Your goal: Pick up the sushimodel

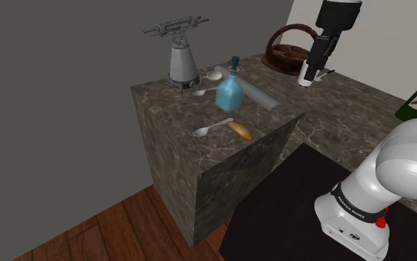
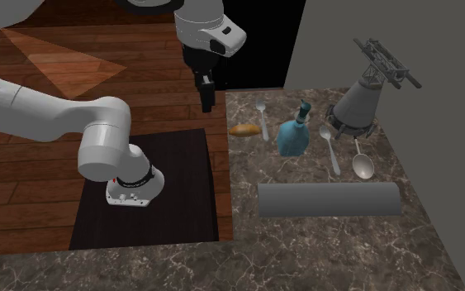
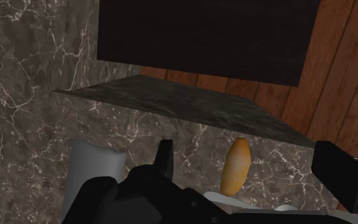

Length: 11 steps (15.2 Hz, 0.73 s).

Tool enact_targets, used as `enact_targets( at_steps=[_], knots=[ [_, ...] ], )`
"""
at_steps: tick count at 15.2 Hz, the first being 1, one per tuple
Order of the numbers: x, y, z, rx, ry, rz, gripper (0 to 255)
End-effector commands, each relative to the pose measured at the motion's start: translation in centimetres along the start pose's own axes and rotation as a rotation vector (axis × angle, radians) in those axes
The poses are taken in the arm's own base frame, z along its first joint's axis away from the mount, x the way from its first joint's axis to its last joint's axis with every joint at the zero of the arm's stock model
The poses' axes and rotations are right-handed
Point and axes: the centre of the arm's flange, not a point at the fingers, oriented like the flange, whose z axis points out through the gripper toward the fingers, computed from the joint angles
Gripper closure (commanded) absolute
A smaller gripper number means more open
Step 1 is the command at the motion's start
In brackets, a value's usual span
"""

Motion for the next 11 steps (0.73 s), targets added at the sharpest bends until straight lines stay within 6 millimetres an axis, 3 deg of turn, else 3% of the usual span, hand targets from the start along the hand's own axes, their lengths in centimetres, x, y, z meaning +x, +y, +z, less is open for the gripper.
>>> enact_targets(
  at_steps=[1, 11],
  knots=[
    [0.0, 0.0, 0.0, 0.0, 0.0, 0.0, 0],
    [7.9, -3.0, 10.1, -0.019, 0.016, 0.035, 0]
  ],
)
